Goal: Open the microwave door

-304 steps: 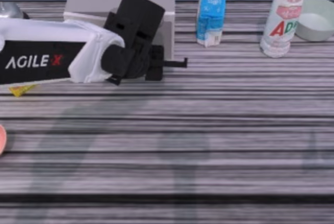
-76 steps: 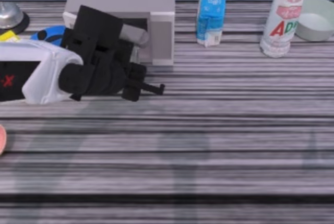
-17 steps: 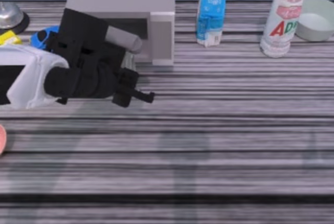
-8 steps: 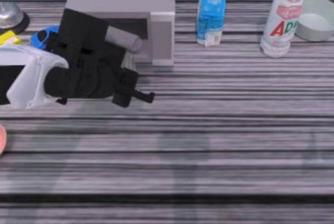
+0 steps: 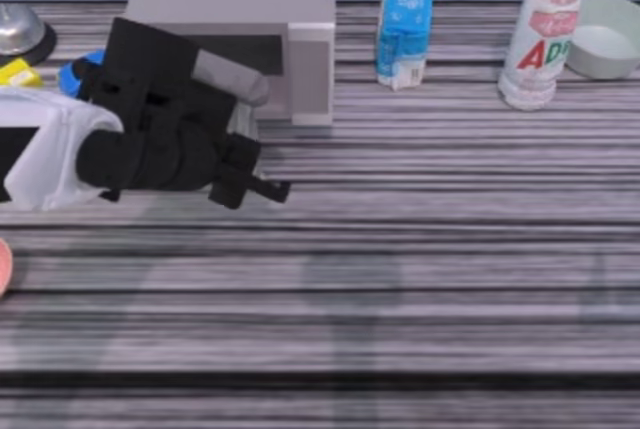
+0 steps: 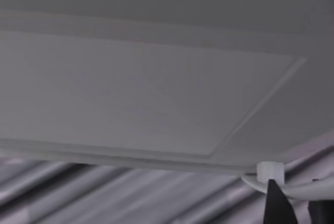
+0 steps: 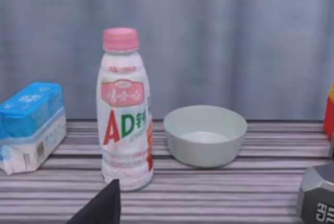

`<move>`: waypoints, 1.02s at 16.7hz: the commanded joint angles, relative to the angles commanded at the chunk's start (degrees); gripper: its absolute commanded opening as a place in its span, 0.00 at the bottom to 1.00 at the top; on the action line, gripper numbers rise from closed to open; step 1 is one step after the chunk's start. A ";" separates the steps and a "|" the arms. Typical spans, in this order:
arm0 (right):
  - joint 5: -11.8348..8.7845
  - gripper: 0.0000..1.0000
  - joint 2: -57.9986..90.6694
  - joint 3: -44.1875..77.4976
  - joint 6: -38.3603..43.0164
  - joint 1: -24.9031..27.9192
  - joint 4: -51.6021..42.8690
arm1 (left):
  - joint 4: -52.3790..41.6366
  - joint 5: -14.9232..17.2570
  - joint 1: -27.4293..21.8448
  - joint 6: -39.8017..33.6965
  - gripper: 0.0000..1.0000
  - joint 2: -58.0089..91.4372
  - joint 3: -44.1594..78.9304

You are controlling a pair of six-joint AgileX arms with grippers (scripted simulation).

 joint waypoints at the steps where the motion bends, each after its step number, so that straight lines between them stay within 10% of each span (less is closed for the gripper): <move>1: 0.00 1.00 0.00 0.00 0.00 0.00 0.00 | -0.07 0.37 0.33 0.60 0.00 -0.15 -0.28; 17: 0.00 1.00 0.00 0.00 0.00 0.00 0.00 | -0.13 0.53 0.46 0.88 0.00 -0.20 -0.42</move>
